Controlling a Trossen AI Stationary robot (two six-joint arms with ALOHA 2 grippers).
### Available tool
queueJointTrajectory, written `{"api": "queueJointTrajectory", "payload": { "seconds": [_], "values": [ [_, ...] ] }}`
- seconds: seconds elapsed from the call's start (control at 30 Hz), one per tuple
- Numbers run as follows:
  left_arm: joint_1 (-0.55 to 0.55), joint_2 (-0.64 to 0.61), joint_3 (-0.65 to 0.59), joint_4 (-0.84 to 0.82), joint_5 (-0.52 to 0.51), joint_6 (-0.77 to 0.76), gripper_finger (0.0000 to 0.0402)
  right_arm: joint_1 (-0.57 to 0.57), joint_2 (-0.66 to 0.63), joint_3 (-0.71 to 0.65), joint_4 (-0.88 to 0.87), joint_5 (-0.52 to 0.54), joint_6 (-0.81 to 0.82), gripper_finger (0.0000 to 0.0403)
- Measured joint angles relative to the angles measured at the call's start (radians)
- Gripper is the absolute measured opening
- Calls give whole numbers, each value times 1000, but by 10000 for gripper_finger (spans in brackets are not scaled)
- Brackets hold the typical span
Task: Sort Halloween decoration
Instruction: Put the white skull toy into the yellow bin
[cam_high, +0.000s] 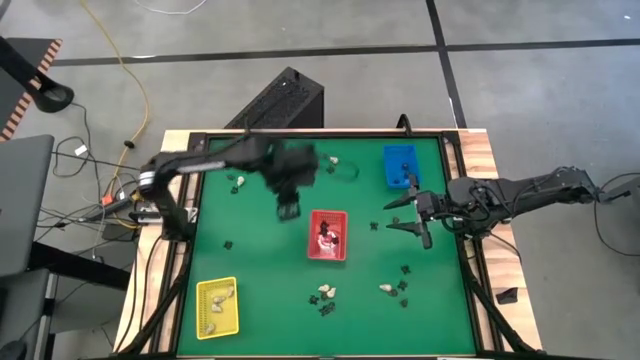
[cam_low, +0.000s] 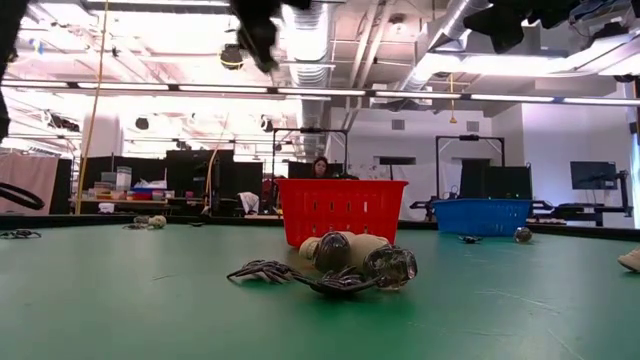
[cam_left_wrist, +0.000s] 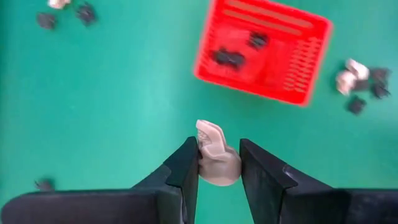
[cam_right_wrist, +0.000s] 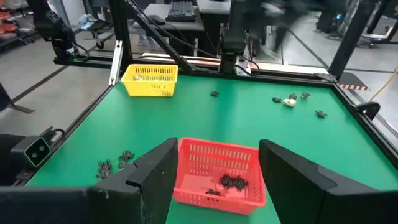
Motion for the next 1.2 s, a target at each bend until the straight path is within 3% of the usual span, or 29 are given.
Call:
{"api": "queueJointTrajectory", "payload": {
  "seconds": [0.13,0.33,0.47,0.57,0.7,0.93,1.2],
  "values": [
    [-240,-155,-188,62,-124,-248,89,11,28,0,3,-1,-3,255],
    [-635,-361,-572,287,-268,-831,89,15,108,0,66,-1,-41,255],
    [-866,-426,-795,498,-336,-1153,89,1,173,0,145,-1,-42,255],
    [-978,-425,-914,607,-338,-1316,89,-14,220,0,193,0,-44,255],
    [-1051,-403,-999,658,-264,-1434,89,-41,273,0,239,0,-44,255],
    [-1069,-401,-1047,641,-227,-1450,92,-80,345,0,318,0,-41,255],
    [-1046,-401,-1047,612,-127,-1409,144,-111,391,0,339,1,-41,255]
  ]
}}
